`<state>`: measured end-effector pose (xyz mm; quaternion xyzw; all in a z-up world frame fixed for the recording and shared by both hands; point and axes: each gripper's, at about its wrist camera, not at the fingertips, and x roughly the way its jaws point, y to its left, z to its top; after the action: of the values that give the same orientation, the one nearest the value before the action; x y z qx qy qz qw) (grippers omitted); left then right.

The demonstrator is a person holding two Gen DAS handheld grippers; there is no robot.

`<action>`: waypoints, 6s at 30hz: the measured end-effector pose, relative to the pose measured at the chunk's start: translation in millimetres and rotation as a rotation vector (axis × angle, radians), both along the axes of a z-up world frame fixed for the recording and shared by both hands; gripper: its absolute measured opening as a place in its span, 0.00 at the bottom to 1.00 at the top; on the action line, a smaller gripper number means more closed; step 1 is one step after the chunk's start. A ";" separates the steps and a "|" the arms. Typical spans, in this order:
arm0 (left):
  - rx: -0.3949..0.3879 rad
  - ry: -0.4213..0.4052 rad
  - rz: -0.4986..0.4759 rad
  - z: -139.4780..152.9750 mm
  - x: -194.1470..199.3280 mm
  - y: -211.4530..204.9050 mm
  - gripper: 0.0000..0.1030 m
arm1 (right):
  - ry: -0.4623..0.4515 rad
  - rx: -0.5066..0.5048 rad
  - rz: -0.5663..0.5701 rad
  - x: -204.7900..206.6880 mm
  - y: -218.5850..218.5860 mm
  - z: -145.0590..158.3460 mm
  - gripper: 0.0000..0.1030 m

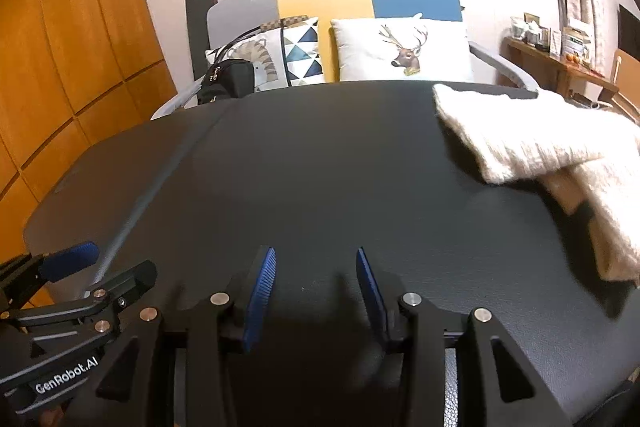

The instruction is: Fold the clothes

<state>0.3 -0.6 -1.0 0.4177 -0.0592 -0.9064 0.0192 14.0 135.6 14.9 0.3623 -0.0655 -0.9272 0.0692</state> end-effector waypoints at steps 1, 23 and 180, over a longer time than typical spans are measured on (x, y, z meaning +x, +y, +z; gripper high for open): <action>0.003 0.000 -0.001 -0.6 0.2 -0.4 0.70 | 0.001 0.006 0.000 -0.3 0.2 0.4 0.42; 0.003 0.003 -0.091 -19.0 10.1 23.9 0.70 | -0.030 0.104 -0.265 4.3 66.2 16.5 0.42; -0.033 -0.103 -0.321 10.3 -4.0 134.3 0.70 | -0.098 0.048 -0.535 23.4 147.2 11.5 0.42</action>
<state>-3.7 133.8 9.3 0.4487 -0.1408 -0.8741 -0.1220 37.4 282.8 26.4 0.3781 -0.1402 -0.8951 -0.1900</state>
